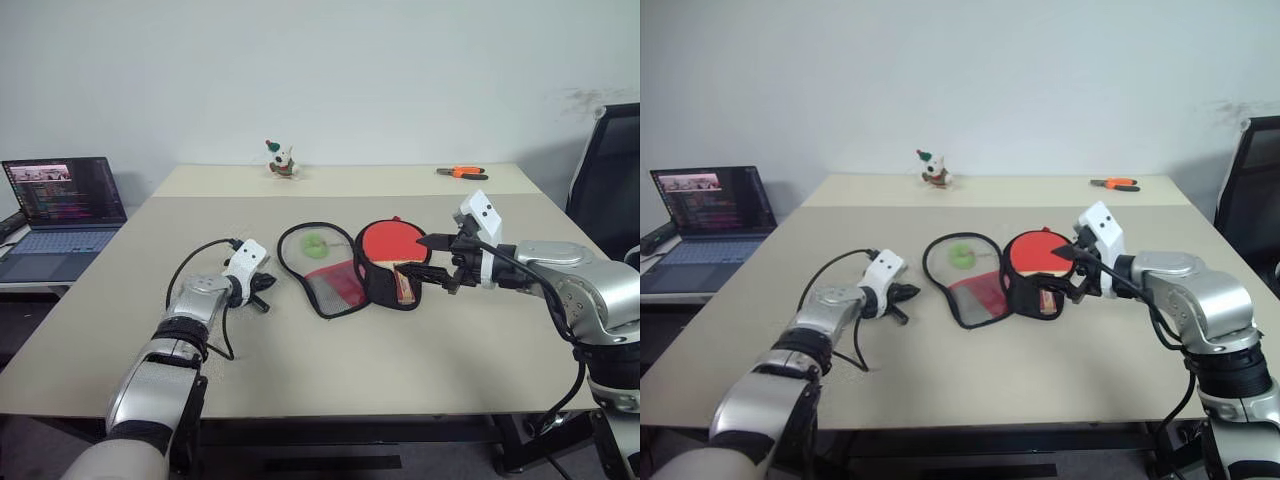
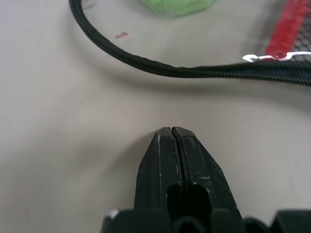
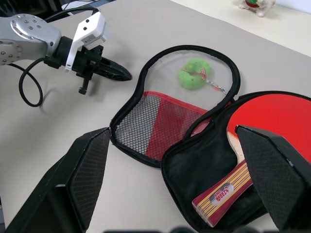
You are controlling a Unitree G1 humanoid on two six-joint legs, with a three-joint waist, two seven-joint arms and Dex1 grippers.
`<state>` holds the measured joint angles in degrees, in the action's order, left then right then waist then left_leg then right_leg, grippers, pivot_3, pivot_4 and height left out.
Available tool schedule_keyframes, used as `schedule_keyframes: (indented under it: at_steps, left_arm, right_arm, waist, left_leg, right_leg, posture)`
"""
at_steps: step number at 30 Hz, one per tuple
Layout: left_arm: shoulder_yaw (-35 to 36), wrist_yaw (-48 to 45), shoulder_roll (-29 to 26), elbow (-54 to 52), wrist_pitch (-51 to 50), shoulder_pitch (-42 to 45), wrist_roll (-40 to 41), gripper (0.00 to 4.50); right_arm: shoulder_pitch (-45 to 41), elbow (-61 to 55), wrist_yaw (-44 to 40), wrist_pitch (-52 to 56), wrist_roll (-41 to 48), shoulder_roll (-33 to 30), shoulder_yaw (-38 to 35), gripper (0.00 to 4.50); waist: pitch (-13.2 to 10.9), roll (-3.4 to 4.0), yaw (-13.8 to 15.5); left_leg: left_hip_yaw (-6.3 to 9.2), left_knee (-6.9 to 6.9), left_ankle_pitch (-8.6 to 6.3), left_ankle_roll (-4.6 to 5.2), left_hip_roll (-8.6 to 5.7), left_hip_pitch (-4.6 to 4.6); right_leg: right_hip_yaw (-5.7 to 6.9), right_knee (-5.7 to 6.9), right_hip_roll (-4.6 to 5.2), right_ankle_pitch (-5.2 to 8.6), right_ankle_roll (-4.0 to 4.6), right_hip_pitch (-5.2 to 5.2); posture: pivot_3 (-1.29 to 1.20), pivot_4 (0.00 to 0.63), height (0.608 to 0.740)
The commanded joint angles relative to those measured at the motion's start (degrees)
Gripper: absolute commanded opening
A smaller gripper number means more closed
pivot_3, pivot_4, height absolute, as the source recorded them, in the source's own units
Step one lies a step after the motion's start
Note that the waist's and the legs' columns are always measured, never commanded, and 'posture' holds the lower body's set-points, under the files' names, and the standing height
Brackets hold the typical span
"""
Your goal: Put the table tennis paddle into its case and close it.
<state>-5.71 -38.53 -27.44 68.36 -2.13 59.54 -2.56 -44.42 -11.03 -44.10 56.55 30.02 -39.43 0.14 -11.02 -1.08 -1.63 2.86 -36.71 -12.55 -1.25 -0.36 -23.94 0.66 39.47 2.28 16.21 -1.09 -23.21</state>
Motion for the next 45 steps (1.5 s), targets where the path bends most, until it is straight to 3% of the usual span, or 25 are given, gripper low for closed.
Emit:
schedule_keyframes:
  at_steps: [1, 15, 22, 27, 36, 42, 45]
  left_arm:
    - [0.6, 2.0, 2.0, 3.1, 1.8, 3.4, -1.4, 0.05]
    - [2.7, 3.2, 9.8, 6.6, 4.7, 17.2, -2.8, 0.05]
    - [5.4, 5.4, 21.3, 7.6, 5.5, 25.4, -1.3, 0.05]
    - [6.5, 5.6, 24.5, 8.0, 5.8, 26.9, -1.7, 0.05]
    - [9.7, -1.7, 17.6, 6.1, 6.7, 23.1, 0.6, 0.05]
    - [11.6, -22.8, 9.3, -3.0, 3.6, 14.6, 6.4, 0.05]
    - [12.4, -30.4, 5.4, -12.1, -4.2, 9.8, 10.9, 0.05]
  right_arm:
    - [-0.8, -1.4, 0.6, -1.2, -0.2, -0.7, -1.5, 4.50]
    - [2.3, -3.8, 3.2, 0.3, 0.7, -3.4, -4.2, 4.50]
    - [3.2, -4.1, 4.7, 0.7, 0.4, -4.4, -5.3, 4.50]
    - [3.7, -4.6, 6.0, 1.5, 0.4, -4.8, -5.9, 4.50]
    - [2.2, 2.5, 10.0, 0.4, -1.8, -1.9, -4.6, 4.50]
    - [-4.0, 19.1, 13.6, -4.5, -7.0, 5.1, -2.8, 4.50]
    - [-7.3, 28.1, 15.5, -7.7, -9.5, 8.2, -3.0, 4.50]
  waist:
    - [0.0, -0.01, 0.1]
    - [-0.1, -0.19, 0.1]
    - [-0.1, -0.25, 0.4]
    - [-0.1, -0.24, -0.3]
    - [-0.1, -0.22, -0.7]
    - [-0.1, -0.22, -0.6]
    - [-0.1, -0.21, -0.4]
  left_leg:
    - [0.01, -0.08, 0.00, 0.00, 0.00, 0.00]
    - [-0.04, -0.23, 0.00, 0.00, -0.04, -0.10]
    - [-0.02, -0.26, 0.00, 0.00, -0.06, -0.18]
    - [-0.09, -0.21, -0.01, 0.02, -0.09, -0.19]
    - [-0.18, -0.20, -0.01, 0.01, -0.07, 0.08]
    - [-0.23, -0.25, 0.00, -0.01, 0.00, 0.05]
    - [-0.23, -0.23, 0.00, -0.01, 0.01, 0.01]
  right_leg:
    - [0.00, 0.07, 0.00, 0.00, 0.00, 0.01]
    - [0.00, 0.09, 0.00, -0.03, -0.08, 0.00]
    - [0.04, 0.06, 0.01, -0.03, -0.09, -0.01]
    - [-0.01, -0.05, 0.01, -0.03, -0.14, -0.01]
    - [-0.21, 0.26, -0.12, -0.02, -0.11, -0.03]
    - [-0.18, 0.38, -0.06, -0.02, -0.09, -0.07]
    - [-0.18, 0.34, -0.06, -0.02, -0.08, -0.09]
  posture:
    - [0.00, 0.150, 0.740]
    - [0.00, 0.150, 0.740]
    - [0.00, 0.150, 0.740]
    - [0.00, 0.150, 0.740]
    - [0.00, 0.150, 0.740]
    - [0.00, 0.150, 0.740]
    - [0.00, 0.150, 0.740]
